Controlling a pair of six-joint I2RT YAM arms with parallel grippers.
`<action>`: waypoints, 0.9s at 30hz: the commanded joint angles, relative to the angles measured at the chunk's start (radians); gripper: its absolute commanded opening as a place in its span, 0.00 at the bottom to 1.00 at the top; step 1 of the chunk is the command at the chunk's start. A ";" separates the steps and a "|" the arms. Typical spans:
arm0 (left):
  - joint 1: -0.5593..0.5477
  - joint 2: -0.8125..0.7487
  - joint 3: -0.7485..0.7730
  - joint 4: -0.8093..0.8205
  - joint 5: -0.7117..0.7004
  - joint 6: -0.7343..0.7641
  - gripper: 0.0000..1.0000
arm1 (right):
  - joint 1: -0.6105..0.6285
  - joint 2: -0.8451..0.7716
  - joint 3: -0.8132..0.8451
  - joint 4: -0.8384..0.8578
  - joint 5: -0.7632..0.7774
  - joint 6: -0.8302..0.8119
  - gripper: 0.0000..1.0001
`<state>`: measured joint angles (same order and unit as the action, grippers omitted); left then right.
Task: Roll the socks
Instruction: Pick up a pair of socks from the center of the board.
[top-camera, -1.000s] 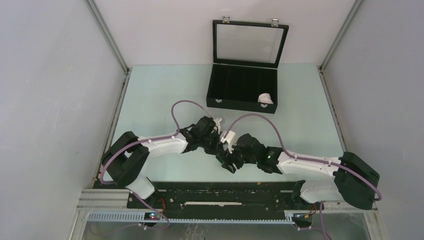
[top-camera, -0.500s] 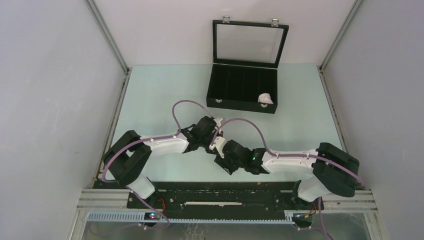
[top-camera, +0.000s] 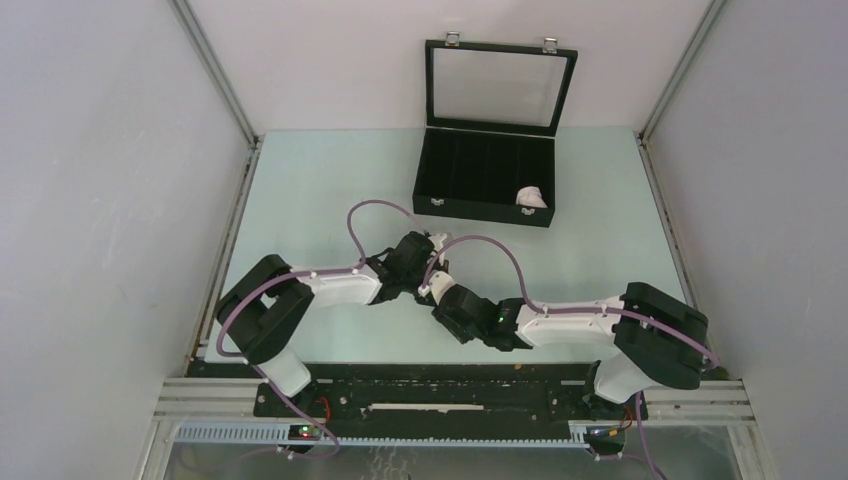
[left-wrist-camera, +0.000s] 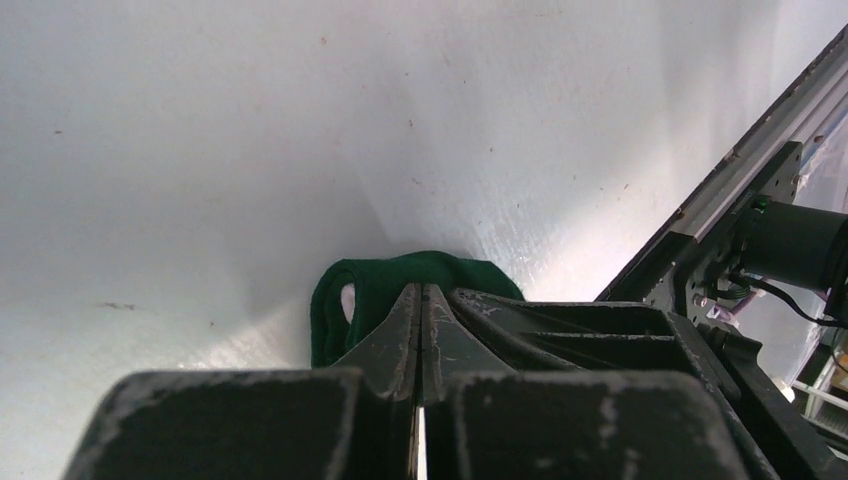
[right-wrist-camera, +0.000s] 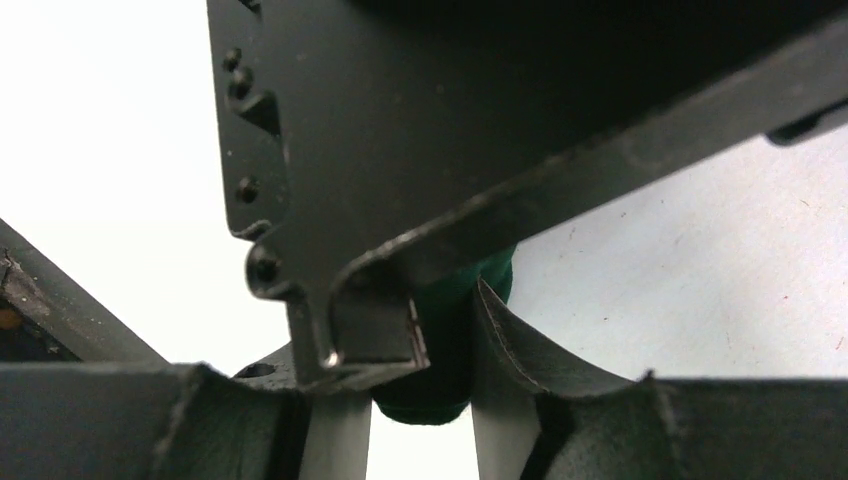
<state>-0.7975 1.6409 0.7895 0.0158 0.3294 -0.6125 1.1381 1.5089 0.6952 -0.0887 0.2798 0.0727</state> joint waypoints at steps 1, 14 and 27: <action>-0.017 0.036 -0.011 -0.021 0.020 0.019 0.00 | -0.018 0.054 0.007 -0.068 0.027 0.074 0.29; 0.009 -0.183 -0.041 -0.008 -0.012 -0.018 0.19 | -0.052 0.053 0.007 -0.081 -0.028 0.094 0.00; 0.082 -0.431 -0.053 -0.212 -0.172 -0.010 0.36 | -0.084 -0.010 0.007 -0.086 -0.062 0.101 0.00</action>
<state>-0.7334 1.3022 0.7330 -0.1616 0.1898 -0.6350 1.0672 1.5105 0.7132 -0.0723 0.2058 0.1566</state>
